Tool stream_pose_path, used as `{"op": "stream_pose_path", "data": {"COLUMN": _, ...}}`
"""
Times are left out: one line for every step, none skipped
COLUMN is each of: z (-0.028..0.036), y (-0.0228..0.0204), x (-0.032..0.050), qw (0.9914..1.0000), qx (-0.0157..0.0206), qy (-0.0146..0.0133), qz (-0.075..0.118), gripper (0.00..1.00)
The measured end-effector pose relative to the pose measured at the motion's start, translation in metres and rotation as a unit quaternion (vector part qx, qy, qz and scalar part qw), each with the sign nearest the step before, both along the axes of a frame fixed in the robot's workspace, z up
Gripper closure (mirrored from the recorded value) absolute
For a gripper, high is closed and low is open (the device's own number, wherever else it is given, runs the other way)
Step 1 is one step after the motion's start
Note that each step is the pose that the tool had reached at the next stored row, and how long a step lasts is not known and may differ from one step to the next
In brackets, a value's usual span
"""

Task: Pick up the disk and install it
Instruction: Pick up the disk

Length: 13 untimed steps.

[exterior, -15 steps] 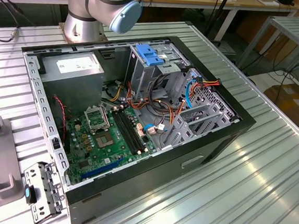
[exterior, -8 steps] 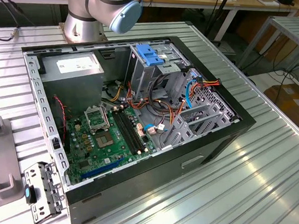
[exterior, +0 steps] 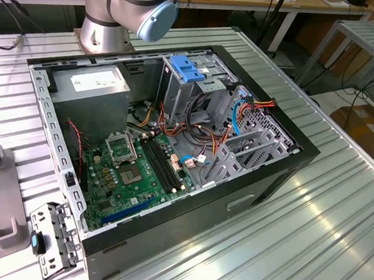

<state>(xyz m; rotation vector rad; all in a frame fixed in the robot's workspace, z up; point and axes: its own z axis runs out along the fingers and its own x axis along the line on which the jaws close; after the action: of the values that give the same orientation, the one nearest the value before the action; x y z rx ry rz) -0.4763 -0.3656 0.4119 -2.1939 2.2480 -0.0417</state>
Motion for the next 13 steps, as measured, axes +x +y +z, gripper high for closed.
{"op": "stream_pose_path", "data": {"z": 0.0011, "y": 0.0000, "x": 0.0000, "qw": 1.00000, "qx": 0.0000, "qy": 0.0000, "qz": 0.000, "gripper": 0.63}}
{"op": "stream_pose_path", "data": {"z": 0.0024, "y": 0.0000, "x": 0.0000, "qw": 1.00000, "qx": 0.0000, "qy": 0.0000, "qz": 0.000, "gripper": 0.63}}
{"op": "stream_pose_path", "data": {"z": 0.0037, "y": 0.0000, "x": 0.0000, "qw": 1.00000, "qx": 0.0000, "qy": 0.0000, "qz": 0.000, "gripper": 0.63}}
{"op": "stream_pose_path", "data": {"z": 0.0052, "y": 0.0000, "x": 0.0000, "qw": 1.00000, "qx": 0.0000, "qy": 0.0000, "qz": 0.000, "gripper": 0.63}}
{"op": "stream_pose_path", "data": {"z": 0.0065, "y": 0.0000, "x": 0.0000, "qw": 1.00000, "qx": 0.0000, "qy": 0.0000, "qz": 0.000, "gripper": 0.63}}
{"op": "stream_pose_path", "data": {"z": 0.0080, "y": 0.0000, "x": 0.0000, "qw": 1.00000, "qx": 0.0000, "qy": 0.0000, "qz": 0.000, "gripper": 0.63}}
{"op": "stream_pose_path", "data": {"z": 0.0095, "y": 0.0000, "x": 0.0000, "qw": 1.00000, "qx": 0.0000, "qy": 0.0001, "qz": 0.000, "gripper": 0.63}}
{"op": "stream_pose_path", "data": {"z": 0.0117, "y": 0.0000, "x": 0.0000, "qw": 1.00000, "qx": 0.0000, "qy": 0.0001, "qz": 0.000, "gripper": 0.63}}
{"op": "stream_pose_path", "data": {"z": 0.0138, "y": 0.0000, "x": 0.0000, "qw": 1.00000, "qx": 0.0000, "qy": 0.0000, "qz": 0.000, "gripper": 0.63}}
{"op": "stream_pose_path", "data": {"z": 0.0153, "y": 0.0000, "x": 0.0000, "qw": 1.00000, "qx": 0.0000, "qy": 0.0000, "qz": 0.000, "gripper": 0.63}}
{"op": "stream_pose_path", "data": {"z": 0.0170, "y": 0.0000, "x": 0.0000, "qw": 1.00000, "qx": 0.0000, "qy": 0.0000, "qz": 0.000, "gripper": 0.63}}
{"op": "stream_pose_path", "data": {"z": 0.0187, "y": 0.0000, "x": 0.0000, "qw": 1.00000, "qx": 0.0000, "qy": 0.0000, "qz": 0.000, "gripper": 0.63}}
{"op": "stream_pose_path", "data": {"z": 0.0210, "y": 0.0000, "x": 0.0000, "qw": 1.00000, "qx": 0.0000, "qy": 0.0000, "qz": 0.000, "gripper": 0.63}}
